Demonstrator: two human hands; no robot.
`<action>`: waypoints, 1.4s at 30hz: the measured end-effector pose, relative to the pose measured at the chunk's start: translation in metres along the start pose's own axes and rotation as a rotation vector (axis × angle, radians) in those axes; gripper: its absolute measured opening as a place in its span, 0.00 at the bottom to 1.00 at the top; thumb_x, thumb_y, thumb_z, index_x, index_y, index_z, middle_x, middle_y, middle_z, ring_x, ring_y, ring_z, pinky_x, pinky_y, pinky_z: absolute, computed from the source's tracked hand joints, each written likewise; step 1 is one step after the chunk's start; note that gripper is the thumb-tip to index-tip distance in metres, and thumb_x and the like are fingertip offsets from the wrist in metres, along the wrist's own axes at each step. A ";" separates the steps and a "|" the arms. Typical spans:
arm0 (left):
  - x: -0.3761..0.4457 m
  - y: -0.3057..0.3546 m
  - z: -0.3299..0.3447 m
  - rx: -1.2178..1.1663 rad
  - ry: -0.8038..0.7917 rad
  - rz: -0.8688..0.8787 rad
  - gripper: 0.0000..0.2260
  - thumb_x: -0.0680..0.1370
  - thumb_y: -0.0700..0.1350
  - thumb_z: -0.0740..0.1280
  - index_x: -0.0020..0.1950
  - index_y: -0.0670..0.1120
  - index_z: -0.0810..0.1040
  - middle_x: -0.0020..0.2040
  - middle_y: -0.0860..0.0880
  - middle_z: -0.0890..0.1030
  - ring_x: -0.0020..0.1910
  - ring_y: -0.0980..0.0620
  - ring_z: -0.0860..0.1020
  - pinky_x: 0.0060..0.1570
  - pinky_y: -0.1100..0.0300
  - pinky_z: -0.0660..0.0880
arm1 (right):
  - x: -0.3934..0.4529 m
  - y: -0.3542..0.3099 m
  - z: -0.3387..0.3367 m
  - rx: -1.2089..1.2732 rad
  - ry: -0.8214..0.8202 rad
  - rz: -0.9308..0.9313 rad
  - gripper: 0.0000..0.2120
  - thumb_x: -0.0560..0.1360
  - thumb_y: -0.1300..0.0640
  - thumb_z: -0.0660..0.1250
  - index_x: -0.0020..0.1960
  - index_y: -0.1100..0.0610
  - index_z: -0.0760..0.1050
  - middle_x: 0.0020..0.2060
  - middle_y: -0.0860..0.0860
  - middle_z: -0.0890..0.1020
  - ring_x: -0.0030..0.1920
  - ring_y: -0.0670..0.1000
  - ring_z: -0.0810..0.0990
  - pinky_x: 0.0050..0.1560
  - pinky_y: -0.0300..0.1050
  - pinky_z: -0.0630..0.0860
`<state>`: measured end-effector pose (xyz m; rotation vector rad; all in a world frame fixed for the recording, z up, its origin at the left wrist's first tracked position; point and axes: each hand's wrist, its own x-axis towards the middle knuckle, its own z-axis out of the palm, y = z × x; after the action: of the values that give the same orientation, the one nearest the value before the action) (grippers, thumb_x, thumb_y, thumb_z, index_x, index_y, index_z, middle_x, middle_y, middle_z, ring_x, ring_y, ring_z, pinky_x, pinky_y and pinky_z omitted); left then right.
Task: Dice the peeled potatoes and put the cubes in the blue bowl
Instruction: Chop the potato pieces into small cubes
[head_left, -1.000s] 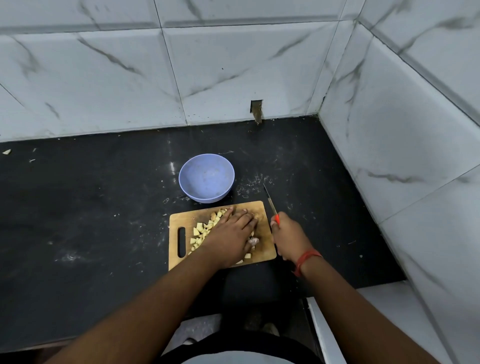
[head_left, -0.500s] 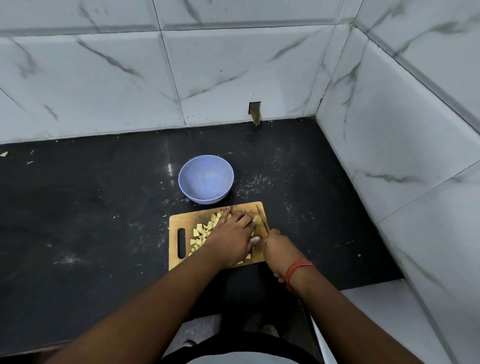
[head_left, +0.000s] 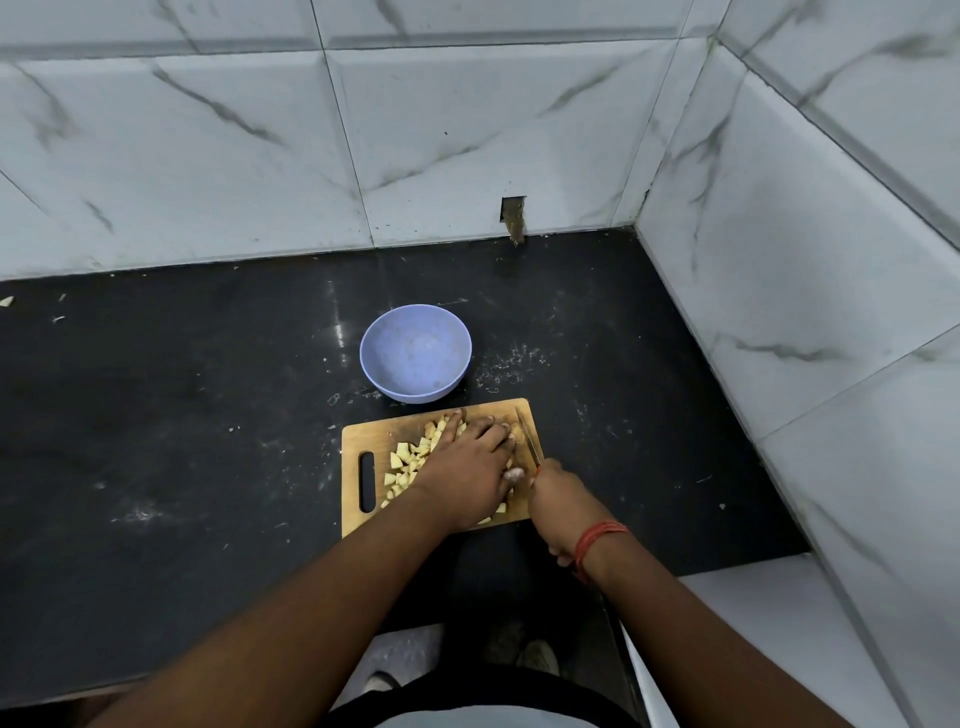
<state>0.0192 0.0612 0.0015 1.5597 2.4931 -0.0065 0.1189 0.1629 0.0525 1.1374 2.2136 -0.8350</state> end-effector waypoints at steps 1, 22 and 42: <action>0.000 0.000 0.000 -0.002 0.001 -0.001 0.25 0.84 0.58 0.52 0.78 0.47 0.66 0.77 0.51 0.65 0.78 0.48 0.57 0.78 0.40 0.47 | 0.002 0.000 0.001 0.009 0.002 0.010 0.11 0.81 0.63 0.50 0.63 0.60 0.63 0.40 0.60 0.75 0.30 0.57 0.79 0.22 0.46 0.75; 0.002 0.005 0.000 0.015 -0.040 -0.038 0.26 0.85 0.58 0.49 0.79 0.47 0.63 0.79 0.50 0.62 0.79 0.49 0.57 0.78 0.40 0.48 | -0.001 0.029 0.019 -0.134 -0.014 -0.115 0.18 0.80 0.61 0.57 0.69 0.64 0.64 0.61 0.61 0.75 0.60 0.60 0.76 0.52 0.50 0.72; -0.004 -0.001 -0.005 -0.036 -0.057 -0.015 0.25 0.85 0.58 0.48 0.79 0.47 0.64 0.79 0.50 0.63 0.80 0.50 0.55 0.78 0.40 0.46 | -0.003 0.001 0.014 0.002 0.016 0.050 0.18 0.79 0.68 0.53 0.67 0.59 0.62 0.38 0.59 0.71 0.30 0.57 0.77 0.21 0.47 0.75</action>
<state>0.0193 0.0577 0.0069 1.5054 2.4480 -0.0082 0.1231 0.1521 0.0449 1.1990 2.1881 -0.8104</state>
